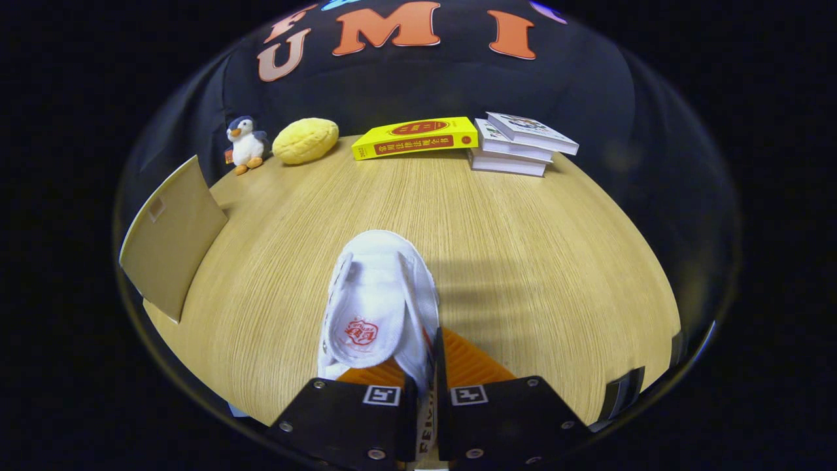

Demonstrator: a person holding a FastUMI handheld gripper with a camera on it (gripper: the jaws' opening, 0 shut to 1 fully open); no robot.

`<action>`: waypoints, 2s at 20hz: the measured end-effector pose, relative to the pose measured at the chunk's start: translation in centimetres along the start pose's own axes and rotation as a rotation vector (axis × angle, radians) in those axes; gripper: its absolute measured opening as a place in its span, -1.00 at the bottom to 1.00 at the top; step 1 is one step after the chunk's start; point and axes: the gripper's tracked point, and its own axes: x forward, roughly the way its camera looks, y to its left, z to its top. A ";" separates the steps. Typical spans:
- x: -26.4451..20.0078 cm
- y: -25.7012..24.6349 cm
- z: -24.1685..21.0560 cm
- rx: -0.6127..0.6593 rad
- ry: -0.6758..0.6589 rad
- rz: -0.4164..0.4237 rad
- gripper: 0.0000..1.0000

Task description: Open the storage box then place both shoes into the box .Put the left shoe in first, then the right shoe, with the right side of both shoes facing outward in a uniform manner.

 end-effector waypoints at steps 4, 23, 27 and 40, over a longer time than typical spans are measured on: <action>-0.2 -0.2 0.1 0.113 0.045 0.005 -0.98; -7.6 5.3 11.0 0.183 -0.050 0.045 -0.99; -9.4 9.3 13.7 0.181 -0.069 0.043 -0.99; -13.7 26.7 19.1 0.086 -0.059 0.150 -0.98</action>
